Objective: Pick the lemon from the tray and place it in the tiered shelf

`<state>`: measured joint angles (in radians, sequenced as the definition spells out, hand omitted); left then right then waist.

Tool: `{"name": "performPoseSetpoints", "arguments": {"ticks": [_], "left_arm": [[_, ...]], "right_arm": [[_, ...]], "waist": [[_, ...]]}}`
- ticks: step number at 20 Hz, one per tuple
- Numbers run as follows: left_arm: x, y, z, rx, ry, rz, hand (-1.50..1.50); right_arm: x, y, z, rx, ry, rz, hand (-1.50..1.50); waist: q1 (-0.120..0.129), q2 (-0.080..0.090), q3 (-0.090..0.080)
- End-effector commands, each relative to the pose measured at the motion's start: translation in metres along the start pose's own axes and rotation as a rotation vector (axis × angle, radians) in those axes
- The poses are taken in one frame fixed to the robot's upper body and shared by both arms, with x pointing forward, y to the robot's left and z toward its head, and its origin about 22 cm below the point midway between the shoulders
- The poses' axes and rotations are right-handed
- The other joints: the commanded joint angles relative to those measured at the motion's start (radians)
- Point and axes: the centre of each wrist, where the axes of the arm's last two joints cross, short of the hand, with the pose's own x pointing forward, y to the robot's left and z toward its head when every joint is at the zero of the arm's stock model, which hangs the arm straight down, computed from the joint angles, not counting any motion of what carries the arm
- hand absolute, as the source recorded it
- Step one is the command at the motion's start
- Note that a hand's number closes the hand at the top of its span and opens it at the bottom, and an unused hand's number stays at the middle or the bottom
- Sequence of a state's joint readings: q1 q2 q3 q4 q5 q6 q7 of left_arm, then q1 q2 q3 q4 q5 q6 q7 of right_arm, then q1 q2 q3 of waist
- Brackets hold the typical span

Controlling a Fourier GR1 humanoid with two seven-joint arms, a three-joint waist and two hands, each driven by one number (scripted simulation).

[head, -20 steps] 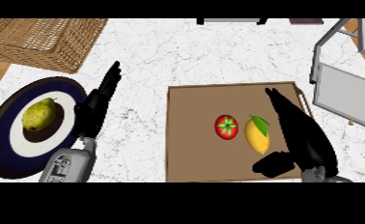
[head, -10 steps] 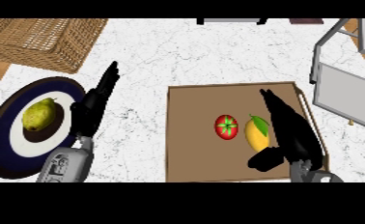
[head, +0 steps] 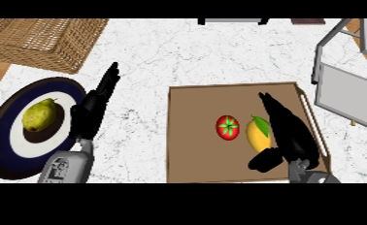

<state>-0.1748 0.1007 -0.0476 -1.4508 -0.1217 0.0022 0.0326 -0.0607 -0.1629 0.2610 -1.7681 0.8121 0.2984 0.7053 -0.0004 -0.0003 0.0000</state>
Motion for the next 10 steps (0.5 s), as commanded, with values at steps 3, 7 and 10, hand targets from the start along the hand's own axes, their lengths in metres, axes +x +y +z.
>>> {"name": "performPoseSetpoints", "arguments": {"ticks": [3, 7, 10], "left_arm": [[0.000, 0.001, -0.004, 0.016, 0.025, -0.009, 0.00], [-0.008, 0.009, -0.010, 0.014, 0.002, 0.000, 0.00], [-0.001, 0.013, -0.011, 0.013, -0.005, -0.005, 0.00]], "right_arm": [[-0.025, 0.010, -0.005, 0.021, -0.004, 0.015, -1.50], [-0.018, 0.010, 0.001, 0.054, -0.027, 0.079, 1.50], [-0.025, 0.023, 0.014, 0.029, -0.067, 0.158, 1.50]], "waist": [[-0.001, 0.000, 0.000], [-0.003, 0.000, 0.000], [-0.005, 0.000, 0.000]]}}
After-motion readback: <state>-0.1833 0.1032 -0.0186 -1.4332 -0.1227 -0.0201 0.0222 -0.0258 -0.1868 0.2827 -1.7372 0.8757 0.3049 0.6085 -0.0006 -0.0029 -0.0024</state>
